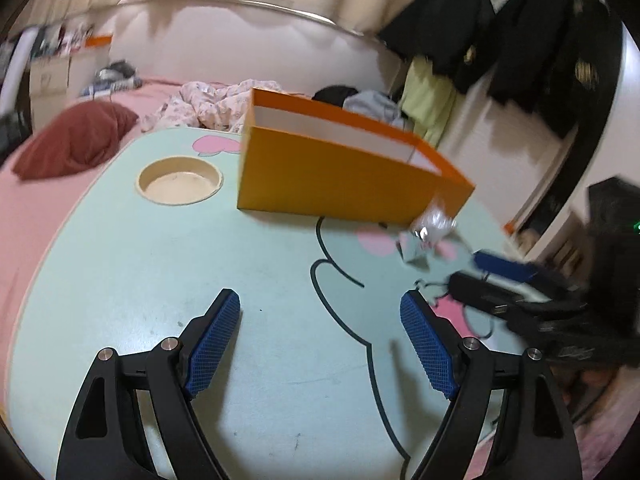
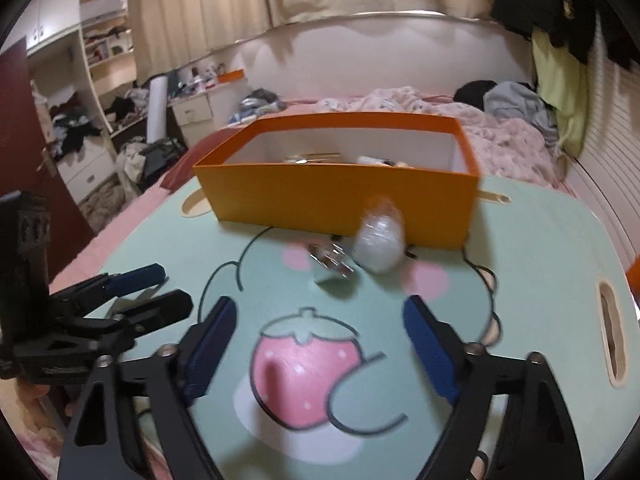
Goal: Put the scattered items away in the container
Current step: 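Grasp the silver cone-shaped item with the right gripper, then grasp the clear plastic-wrapped item with the left gripper while the right lifts the silver item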
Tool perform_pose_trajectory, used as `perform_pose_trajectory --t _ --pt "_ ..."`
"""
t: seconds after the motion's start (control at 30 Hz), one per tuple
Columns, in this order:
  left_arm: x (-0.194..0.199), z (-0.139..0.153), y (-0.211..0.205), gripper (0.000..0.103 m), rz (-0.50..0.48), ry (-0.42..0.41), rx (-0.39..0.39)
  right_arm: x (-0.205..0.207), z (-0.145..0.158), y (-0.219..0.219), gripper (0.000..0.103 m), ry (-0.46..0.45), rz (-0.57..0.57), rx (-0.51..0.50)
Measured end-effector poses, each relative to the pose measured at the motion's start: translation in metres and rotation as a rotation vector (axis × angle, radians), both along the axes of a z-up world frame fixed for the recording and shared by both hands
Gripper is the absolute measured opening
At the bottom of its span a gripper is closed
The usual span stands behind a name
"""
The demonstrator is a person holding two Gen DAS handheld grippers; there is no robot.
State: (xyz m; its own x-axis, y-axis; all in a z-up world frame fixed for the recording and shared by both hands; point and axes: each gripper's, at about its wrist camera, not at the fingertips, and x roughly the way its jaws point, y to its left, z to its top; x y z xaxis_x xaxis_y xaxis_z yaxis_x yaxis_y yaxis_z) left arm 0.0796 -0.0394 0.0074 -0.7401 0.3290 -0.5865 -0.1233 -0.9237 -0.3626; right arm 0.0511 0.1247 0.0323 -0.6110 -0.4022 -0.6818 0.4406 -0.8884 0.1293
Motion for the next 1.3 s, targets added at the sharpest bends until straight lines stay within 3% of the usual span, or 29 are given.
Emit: perform_pose_trajectory --t 0.17,0.27,0.3,0.37,0.5,0.6,0.63,0.77,0.8,0.83,0.87,1.07,1.2,1.3 --pt "0.002 -0.001 0.0 0.083 -0.009 0.003 -0.011 -0.02 -0.01 -0.022 0.066 -0.071 0.007 0.014" --pt "0.002 -0.001 0.001 0.083 -0.01 0.002 -0.019 -0.03 -0.013 -0.028 0.047 -0.078 0.003 0.037" --pt "0.003 -0.001 0.0 0.083 -0.011 0.003 -0.011 -0.03 -0.014 -0.03 0.036 -0.059 -0.004 0.07" --pt "0.003 -0.001 -0.002 0.082 -0.013 0.004 0.001 -0.03 -0.015 -0.033 0.029 -0.048 0.004 0.089" --pt "0.005 0.0 -0.002 0.083 -0.011 0.005 -0.004 -0.033 -0.015 -0.033 0.03 -0.06 0.016 0.083" --pt "0.005 0.0 -0.001 0.083 -0.011 0.006 -0.008 -0.038 -0.014 -0.038 0.057 -0.072 0.013 0.086" --pt "0.005 0.0 -0.002 0.083 -0.011 0.006 -0.009 -0.04 -0.014 -0.039 0.06 -0.075 0.015 0.082" --pt "0.005 0.0 -0.004 0.082 0.023 0.004 -0.015 -0.046 -0.015 -0.046 0.059 -0.073 0.025 0.079" --pt "0.005 -0.001 -0.004 0.083 0.022 0.005 -0.006 -0.047 -0.015 -0.046 0.053 -0.076 0.03 0.071" --pt "0.005 -0.001 -0.005 0.083 0.013 0.007 0.01 -0.046 -0.015 -0.046 0.04 -0.077 0.034 0.067" --pt "0.006 -0.001 -0.006 0.083 -0.003 0.009 0.031 -0.046 -0.015 -0.046 0.036 -0.077 0.037 0.063" --pt "0.007 -0.001 -0.008 0.082 -0.004 0.009 0.055 -0.038 -0.01 -0.03 0.035 -0.057 0.068 -0.044" --pt "0.008 0.004 -0.008 0.082 0.001 0.002 0.028 -0.016 0.009 0.01 0.035 0.005 0.073 -0.118" --pt "0.008 0.014 -0.003 0.082 0.006 0.012 -0.012 -0.005 0.017 0.044 0.036 0.057 0.024 -0.111"
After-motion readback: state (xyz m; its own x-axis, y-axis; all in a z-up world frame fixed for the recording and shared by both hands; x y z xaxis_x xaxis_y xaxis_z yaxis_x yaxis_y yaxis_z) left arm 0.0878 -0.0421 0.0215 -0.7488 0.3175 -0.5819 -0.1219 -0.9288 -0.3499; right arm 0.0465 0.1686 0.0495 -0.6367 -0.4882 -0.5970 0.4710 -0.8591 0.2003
